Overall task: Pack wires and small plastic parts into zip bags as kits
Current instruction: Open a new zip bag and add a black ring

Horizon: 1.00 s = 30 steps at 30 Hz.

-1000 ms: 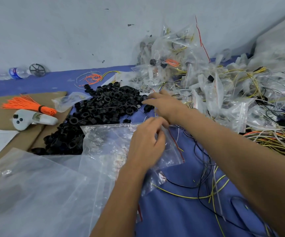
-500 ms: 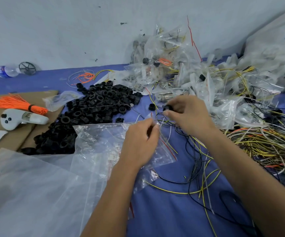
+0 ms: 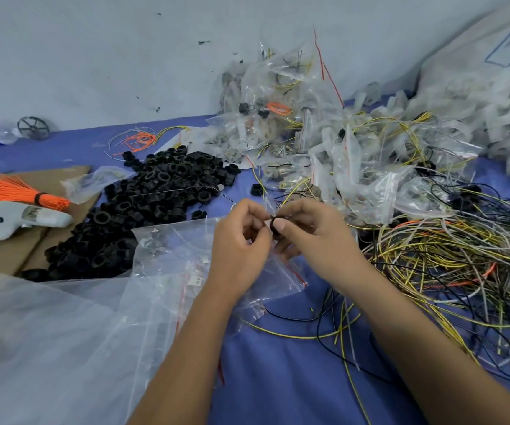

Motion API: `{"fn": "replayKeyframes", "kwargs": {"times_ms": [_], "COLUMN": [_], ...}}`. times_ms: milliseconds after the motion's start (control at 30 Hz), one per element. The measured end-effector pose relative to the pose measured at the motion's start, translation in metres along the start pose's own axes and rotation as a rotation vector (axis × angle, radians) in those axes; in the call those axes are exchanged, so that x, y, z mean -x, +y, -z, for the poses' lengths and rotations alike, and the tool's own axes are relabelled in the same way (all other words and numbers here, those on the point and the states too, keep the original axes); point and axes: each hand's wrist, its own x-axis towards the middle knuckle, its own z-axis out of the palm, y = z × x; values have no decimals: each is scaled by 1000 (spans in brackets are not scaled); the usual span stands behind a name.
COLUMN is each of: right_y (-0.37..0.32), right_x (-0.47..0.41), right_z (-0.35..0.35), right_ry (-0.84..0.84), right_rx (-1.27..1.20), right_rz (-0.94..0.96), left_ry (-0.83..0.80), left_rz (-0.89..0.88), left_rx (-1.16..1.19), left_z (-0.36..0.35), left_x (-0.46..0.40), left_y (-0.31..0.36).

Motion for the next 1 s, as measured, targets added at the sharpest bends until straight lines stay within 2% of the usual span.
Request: {"fn": "replayKeyframes", "kwargs": {"times_ms": [133,233,300,533,733,867,933,1000], "right_y": [10,9,4,1,-2,-5,-7,-8], "right_x": [-1,-1,1,6,12,9,10,11], "right_z": [2,5,4,-8,-8,-9,-13,-17], "right_ry": [-80,5,37,-130,-407,-256,-261,-292], "right_rx": [307,605,658,357,-145,-212,-280,-490], "right_rz": [-43,61,97,133,-6,-109,-196,-387], "left_ry": [161,306,350,258,286,312,318,328], "left_rz": [-87,-162,-208,-394,-499,-478,-474,-479], "left_rx": [98,111,83,-138,-225,-215,-207,-198], "left_z": [2,3,3,-10,-21,-21,-21,-21], "left_x": [1,1,2,11,18,19,19,18], "left_y": [10,14,14,16,25,25,25,25]}}
